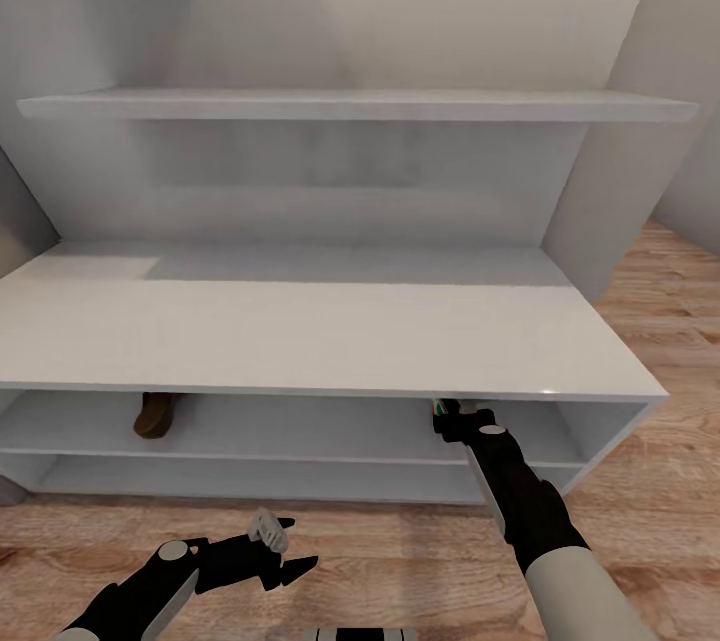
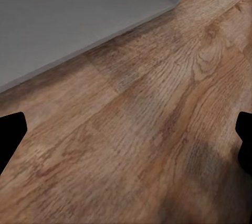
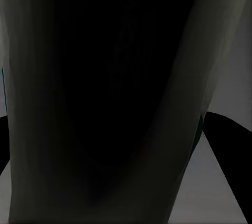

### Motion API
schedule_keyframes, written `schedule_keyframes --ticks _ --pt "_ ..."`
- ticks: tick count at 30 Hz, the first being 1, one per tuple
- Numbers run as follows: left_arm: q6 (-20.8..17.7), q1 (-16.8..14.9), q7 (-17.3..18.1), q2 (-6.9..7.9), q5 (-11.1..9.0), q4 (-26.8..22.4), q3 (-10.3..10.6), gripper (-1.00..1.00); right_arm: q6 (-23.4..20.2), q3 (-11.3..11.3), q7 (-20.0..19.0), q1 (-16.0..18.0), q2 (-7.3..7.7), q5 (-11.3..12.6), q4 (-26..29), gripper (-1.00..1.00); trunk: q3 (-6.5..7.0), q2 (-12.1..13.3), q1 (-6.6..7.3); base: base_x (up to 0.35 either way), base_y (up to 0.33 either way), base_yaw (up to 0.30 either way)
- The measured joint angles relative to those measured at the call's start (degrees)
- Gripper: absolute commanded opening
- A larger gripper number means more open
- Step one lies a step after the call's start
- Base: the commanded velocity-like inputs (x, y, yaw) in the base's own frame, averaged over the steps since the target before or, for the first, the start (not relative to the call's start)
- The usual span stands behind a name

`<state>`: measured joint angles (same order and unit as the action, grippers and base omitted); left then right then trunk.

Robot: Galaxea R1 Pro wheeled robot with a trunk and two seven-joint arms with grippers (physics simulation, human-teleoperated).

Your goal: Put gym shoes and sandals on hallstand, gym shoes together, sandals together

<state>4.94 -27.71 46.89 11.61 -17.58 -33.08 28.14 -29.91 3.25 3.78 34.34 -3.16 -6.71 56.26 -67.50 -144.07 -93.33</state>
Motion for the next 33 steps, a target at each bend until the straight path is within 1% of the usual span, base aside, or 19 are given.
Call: schedule_keyframes --ticks 31,32,33 --pt "0.0 0.0 0.0 0.00 0.0 0.0 0.0 1.00 0.0 0.1 0.1 0.0 -0.04 -0.1 0.0 -1.00 0.00 0.0 0.00 0.000 0.000 0.000" --pt "0.0 0.0 0.0 0.00 0.0 0.0 0.0 1.00 0.0 0.1 0.2 0.0 -0.04 -0.1 0.0 1.00 0.00 0.0 0.00 0.000 0.000 0.000" --pt "0.0 0.0 0.0 0.00 0.0 0.0 0.0 1.00 0.0 0.1 0.3 0.0 -0.04 -0.1 0.0 1.00 0.00 0.0 0.00 0.000 0.000 0.000"
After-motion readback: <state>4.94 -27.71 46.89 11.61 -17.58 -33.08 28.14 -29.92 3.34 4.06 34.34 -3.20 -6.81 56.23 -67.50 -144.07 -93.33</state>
